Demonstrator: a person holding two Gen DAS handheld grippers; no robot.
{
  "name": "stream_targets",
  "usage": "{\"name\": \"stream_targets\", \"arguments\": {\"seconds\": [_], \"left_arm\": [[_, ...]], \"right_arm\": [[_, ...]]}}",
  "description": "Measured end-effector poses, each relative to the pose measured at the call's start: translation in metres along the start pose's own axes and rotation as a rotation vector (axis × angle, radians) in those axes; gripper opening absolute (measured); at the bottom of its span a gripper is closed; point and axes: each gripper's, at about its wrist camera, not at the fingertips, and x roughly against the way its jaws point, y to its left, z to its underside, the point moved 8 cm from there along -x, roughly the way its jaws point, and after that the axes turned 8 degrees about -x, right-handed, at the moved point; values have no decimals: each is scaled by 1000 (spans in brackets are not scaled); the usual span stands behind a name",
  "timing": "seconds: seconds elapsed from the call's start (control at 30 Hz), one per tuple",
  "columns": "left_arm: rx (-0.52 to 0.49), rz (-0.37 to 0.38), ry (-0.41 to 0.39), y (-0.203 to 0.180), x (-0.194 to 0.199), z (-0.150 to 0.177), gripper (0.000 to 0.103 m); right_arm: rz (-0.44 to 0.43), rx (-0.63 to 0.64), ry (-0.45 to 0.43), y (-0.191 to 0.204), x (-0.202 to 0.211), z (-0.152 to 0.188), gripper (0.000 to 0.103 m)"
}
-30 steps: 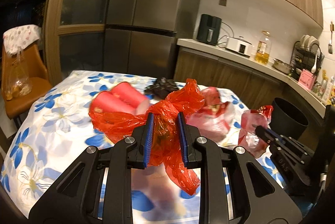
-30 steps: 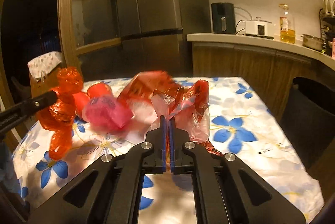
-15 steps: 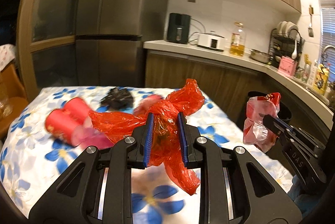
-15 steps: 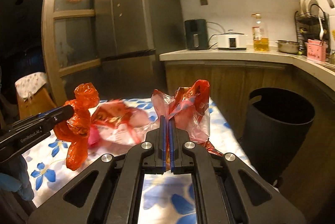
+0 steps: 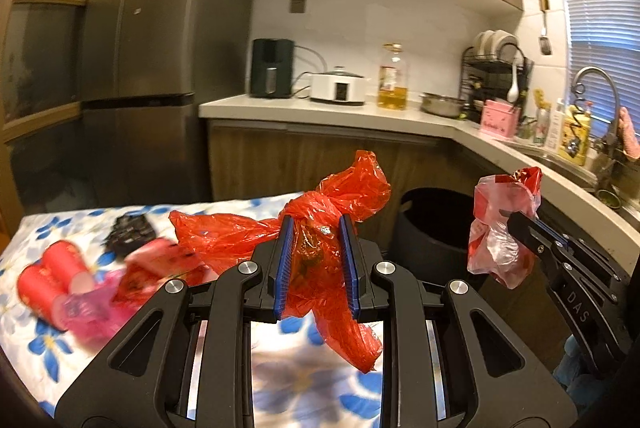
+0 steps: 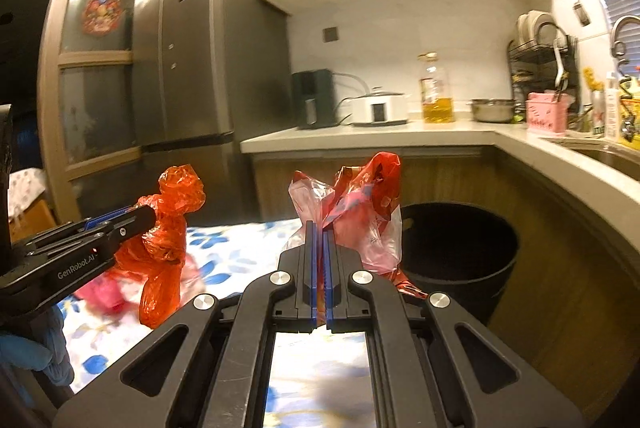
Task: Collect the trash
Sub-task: 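Carry the red bag and clear-red bag over the black bin with both tools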
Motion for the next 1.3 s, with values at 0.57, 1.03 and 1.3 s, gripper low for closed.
{"name": "stream_targets", "arguments": {"seconds": [0.57, 1.03, 1.3], "left_arm": [[-65, 155, -67, -107, -61, -53, 22], [-78, 201, -53, -142, -106, -64, 22], [-71, 207, -53, -143, -118, -67, 22]], "right_arm": [[140, -48, -108, -80, 2, -44, 3], [172, -56, -120, -108, -17, -56, 3], [174, -49, -127, -109, -28, -57, 3]]}}
